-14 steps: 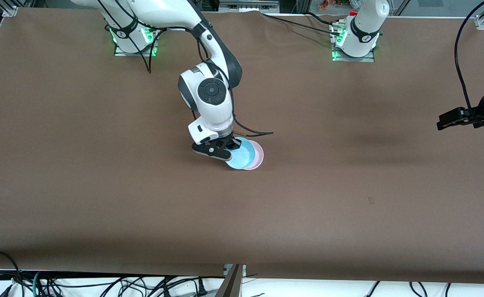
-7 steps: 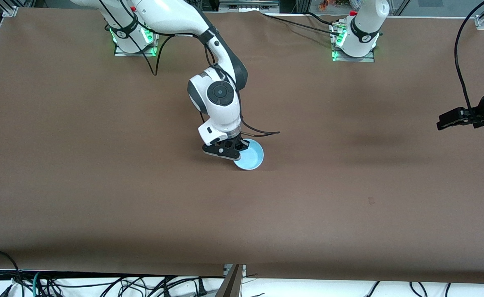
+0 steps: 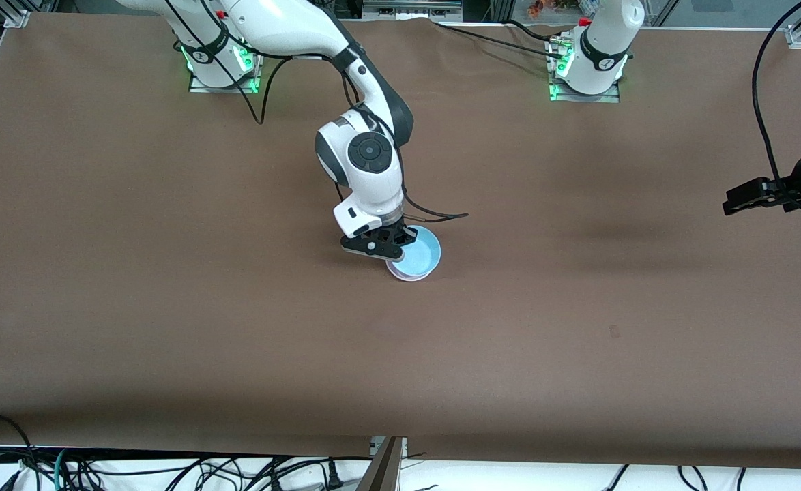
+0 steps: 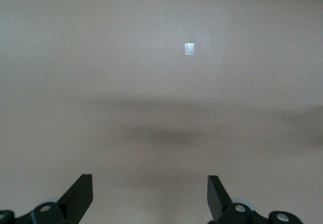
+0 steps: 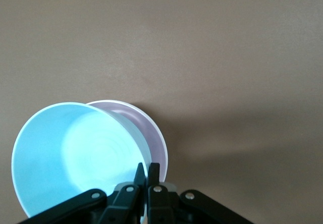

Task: Stack pink and blue bowls on white bowl
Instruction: 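Lower the blue bowl into the pink bowl and open the right gripper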

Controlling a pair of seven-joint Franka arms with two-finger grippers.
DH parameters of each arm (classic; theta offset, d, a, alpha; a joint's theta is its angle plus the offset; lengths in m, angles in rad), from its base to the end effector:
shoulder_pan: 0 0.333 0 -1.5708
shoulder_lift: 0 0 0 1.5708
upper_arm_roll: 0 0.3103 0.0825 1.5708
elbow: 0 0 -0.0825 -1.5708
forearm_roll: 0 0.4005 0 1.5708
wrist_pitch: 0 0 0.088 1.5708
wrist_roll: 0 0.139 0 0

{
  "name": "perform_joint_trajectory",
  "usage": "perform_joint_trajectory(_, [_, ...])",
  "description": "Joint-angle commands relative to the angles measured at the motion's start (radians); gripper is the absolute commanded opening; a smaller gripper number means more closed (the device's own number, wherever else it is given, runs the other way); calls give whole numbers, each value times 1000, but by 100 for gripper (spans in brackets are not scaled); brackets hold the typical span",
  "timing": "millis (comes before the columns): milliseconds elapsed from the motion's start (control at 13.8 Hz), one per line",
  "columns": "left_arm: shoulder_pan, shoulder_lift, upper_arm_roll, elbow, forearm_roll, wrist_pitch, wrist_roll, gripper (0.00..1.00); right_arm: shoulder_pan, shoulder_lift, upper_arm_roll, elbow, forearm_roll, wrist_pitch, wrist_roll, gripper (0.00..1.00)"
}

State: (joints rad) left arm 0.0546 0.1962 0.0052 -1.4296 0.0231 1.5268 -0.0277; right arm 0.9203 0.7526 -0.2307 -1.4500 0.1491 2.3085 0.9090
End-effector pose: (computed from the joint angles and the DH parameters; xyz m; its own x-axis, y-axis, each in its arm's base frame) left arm 0.6184 0.0401 0.5346 0.9913 0.0881 -0.0981 0.0859 -0.9959 -0.0268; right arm 0.5556 0.5015 0.2151 0.9643 -0.2429 0.1058 -0.2354 -0.9687 -0.0788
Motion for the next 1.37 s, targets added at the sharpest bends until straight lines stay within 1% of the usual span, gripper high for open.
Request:
perform_joint_trajectory(0, [4, 15, -1, 35, 5, -17, 14, 100, -11, 31, 11, 31, 0, 20, 16, 0])
perform_joint_trajectory(434, [4, 15, -1, 35, 3, -17, 14, 100, -11, 47, 11, 31, 0, 52, 18, 0])
perform_joint_trajectory(506, [4, 15, -1, 34, 5, -17, 14, 100, -12, 47, 11, 31, 1, 61, 18, 10])
perform_joint_trajectory(578, [4, 15, -1, 35, 5, -17, 15, 100, -12, 45, 11, 31, 1, 62, 18, 31])
perform_joint_trajectory(651, [4, 15, -1, 35, 5, -17, 14, 100, -14, 42, 11, 31, 1, 62, 16, 40])
perform_joint_trajectory(723, [4, 15, -1, 35, 3, -17, 14, 100, -15, 37, 11, 31, 3, 62, 15, 45])
perform_joint_trajectory(795, [4, 15, -1, 35, 5, -17, 14, 100, -17, 33, 10, 33, 19, 60, 13, 46])
perform_joint_trajectory(940, [2, 15, -1, 34, 5, -17, 14, 100, -18, 25, 2, 59, 81, 49, 5, 48])
perform_joint_trajectory(1084, [2, 15, -1, 35, 3, -17, 14, 100, -38, 7, -2, 74, 82, 5, 1, 48])
perform_joint_trajectory(1157, [2, 15, -1, 35, 3, -17, 14, 100, -56, -15, 2, 100, 84, -33, 1, 48])
perform_joint_trajectory(1301, [2, 15, -1, 35, 3, -17, 14, 100, -90, -29, 4, 170, 86, -177, -30, 48])
